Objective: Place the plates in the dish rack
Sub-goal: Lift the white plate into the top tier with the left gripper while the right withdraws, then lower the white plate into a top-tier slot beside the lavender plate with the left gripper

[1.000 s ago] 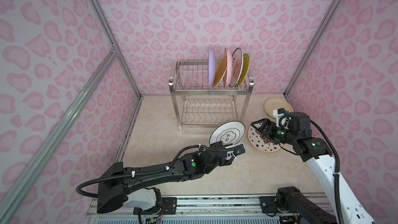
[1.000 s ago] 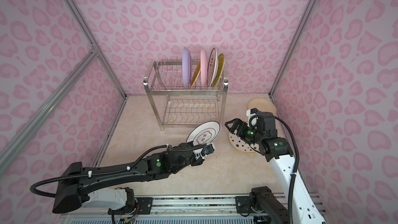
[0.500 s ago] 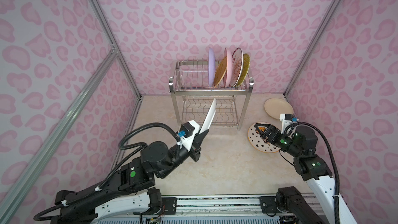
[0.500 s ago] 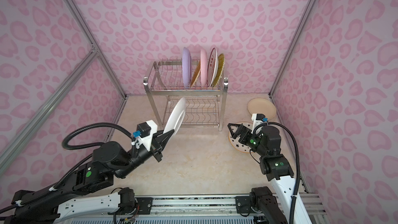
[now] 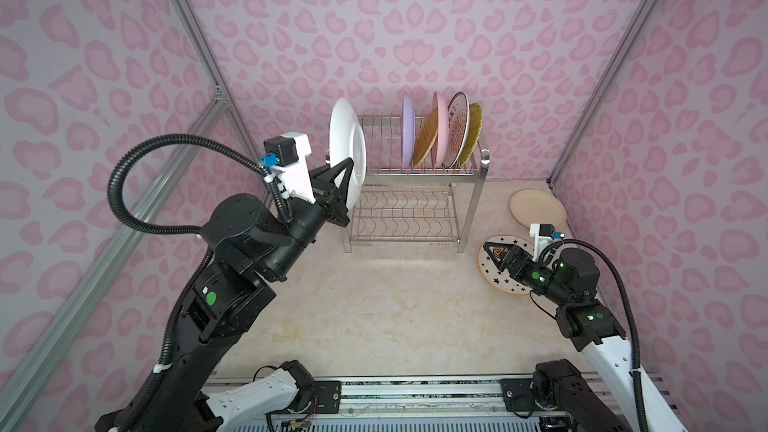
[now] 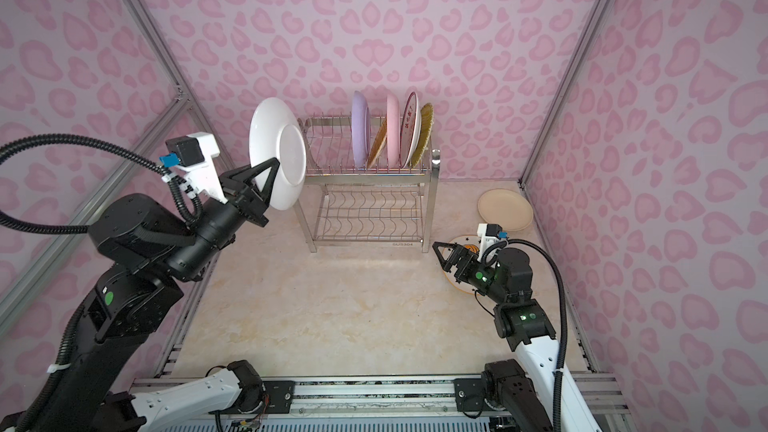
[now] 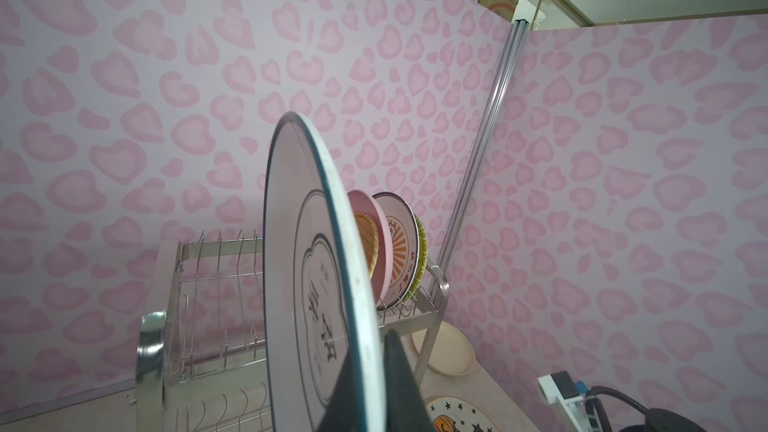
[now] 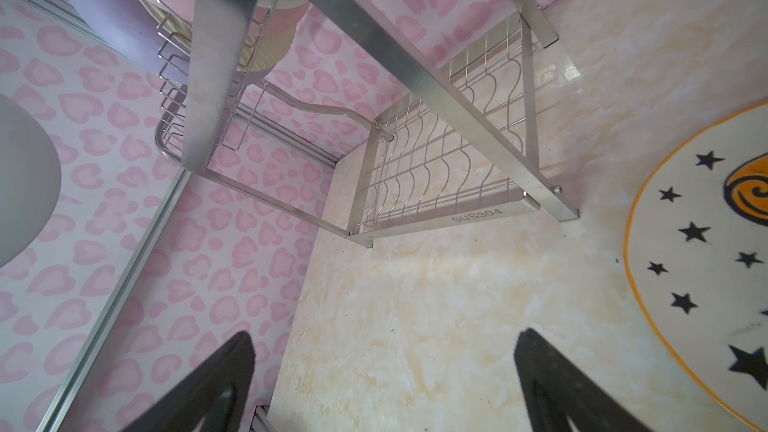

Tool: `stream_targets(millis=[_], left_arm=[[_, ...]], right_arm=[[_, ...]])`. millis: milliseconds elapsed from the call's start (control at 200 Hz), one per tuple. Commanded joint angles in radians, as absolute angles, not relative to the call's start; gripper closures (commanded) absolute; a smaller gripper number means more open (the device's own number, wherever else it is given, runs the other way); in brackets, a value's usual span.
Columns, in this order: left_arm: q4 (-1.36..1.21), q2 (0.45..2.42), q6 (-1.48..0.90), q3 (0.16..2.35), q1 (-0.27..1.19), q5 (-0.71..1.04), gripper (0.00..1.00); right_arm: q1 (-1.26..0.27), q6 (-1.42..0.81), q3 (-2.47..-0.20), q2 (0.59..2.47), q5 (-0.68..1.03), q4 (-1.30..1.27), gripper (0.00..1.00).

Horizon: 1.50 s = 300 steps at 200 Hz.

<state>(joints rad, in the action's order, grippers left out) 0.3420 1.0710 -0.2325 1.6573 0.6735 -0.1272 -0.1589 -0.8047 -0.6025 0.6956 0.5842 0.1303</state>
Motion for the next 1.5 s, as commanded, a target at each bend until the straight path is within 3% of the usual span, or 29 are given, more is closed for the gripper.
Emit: stream_targets(millis=[0,135,355,835,1495], left_arm=[[0.288,1.161,-0.372,1.737,0.526,0.19,0.96],[0.21,1.302,-0.454,1.821,0.387,0.358,0.96],[0.171,1.478,-0.47,1.956,0.325,0.444,0.96],[0.17,1.656,-0.472,2.057,0.315,0.397,0.96],[0.223,1.744,-0.447,2.13,0.396,0.247,0.96]], right_arm=[[-0.17,-0.801,-0.587,0.685,0.604,0.101,0.02],[-0.176,-0.787,-0.571,0.663,0.604,0.125,0.02],[-0.177,-0.791,-0.534,0.629,0.598,0.144,0.02],[-0.269,-0.819,-0.516,0.621,0.517,0.145,0.02],[-0.318,-0.837,-0.47,0.603,0.479,0.142,0.02]])
